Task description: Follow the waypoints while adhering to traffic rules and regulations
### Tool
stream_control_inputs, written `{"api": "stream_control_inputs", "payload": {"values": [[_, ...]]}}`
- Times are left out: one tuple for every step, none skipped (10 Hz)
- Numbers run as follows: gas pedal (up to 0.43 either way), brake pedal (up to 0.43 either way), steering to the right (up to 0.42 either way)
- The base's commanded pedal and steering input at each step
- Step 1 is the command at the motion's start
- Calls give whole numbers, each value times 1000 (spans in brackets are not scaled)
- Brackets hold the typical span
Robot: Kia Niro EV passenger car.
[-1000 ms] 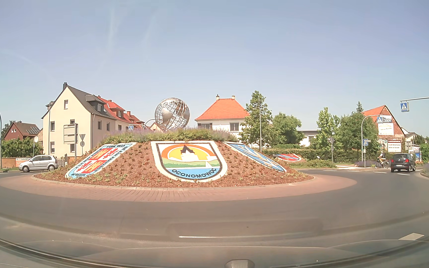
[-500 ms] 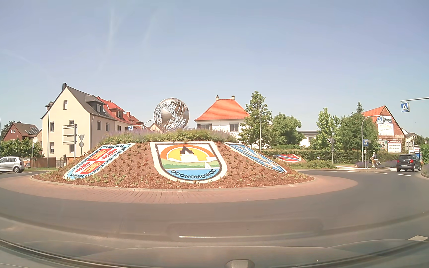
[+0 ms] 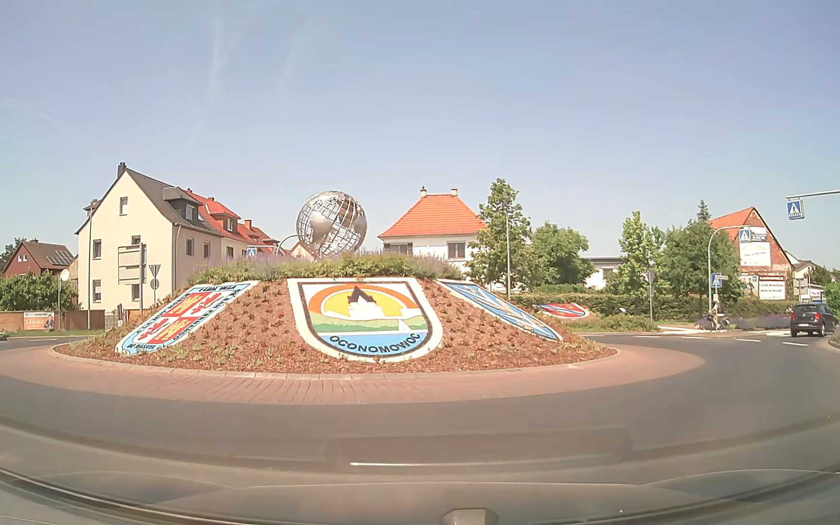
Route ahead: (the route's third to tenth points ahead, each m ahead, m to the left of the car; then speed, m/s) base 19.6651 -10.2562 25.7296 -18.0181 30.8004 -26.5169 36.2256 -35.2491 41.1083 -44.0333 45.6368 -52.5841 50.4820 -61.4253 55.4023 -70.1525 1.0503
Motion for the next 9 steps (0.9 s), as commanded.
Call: {"api": "stream_control_inputs", "payload": {"values": [[209, 0, 85], [228, 0, 89], [228, 0, 90], [228, 0, 96], [228, 0, 107], [228, 0, 115], [228, 0, 127], [228, 0, 141], [209, 0, 155]]}}
